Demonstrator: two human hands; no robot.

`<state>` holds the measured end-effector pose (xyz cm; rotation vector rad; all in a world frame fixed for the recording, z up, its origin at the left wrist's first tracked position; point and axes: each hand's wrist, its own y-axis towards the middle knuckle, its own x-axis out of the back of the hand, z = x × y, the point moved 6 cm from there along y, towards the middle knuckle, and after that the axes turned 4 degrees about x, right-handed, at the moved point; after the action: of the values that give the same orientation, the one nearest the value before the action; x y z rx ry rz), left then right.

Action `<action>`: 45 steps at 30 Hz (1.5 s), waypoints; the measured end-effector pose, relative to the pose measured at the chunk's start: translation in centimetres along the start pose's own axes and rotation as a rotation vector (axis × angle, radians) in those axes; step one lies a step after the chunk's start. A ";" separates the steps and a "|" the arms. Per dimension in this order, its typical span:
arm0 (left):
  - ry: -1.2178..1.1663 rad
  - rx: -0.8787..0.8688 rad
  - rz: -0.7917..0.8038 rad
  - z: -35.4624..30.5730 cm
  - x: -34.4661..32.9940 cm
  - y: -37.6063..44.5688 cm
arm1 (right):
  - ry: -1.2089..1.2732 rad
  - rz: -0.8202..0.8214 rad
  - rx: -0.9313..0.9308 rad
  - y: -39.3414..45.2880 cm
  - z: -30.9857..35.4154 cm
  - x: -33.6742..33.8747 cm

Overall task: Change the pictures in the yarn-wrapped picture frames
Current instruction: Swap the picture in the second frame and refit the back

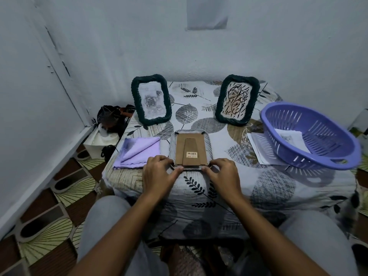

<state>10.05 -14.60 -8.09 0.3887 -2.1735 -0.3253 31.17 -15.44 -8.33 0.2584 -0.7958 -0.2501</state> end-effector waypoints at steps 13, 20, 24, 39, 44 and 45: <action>0.016 0.041 0.016 0.0 0.2 0.2 | 0.100 0.012 -0.156 0.7 -1.0 -1.4; 0.022 0.070 0.054 0.2 -0.1 0.5 | 0.106 0.044 -0.202 1.2 -1.0 -1.5; 0.036 0.073 0.074 0.3 -0.3 0.7 | 0.119 0.055 -0.209 1.2 -0.8 -1.3; 0.093 -0.004 0.093 -0.1 -0.1 0.7 | 0.081 0.096 -0.152 0.6 0.1 -0.3; 0.076 -0.002 0.062 -0.1 0.0 0.5 | 0.068 0.099 -0.149 0.6 0.0 -0.4; 0.075 0.001 0.064 -0.1 0.0 0.5 | 0.068 0.102 -0.148 0.6 0.0 -0.4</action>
<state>10.01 -14.15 -7.84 0.3263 -2.1082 -0.2703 30.94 -14.71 -8.43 0.0865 -0.7171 -0.2022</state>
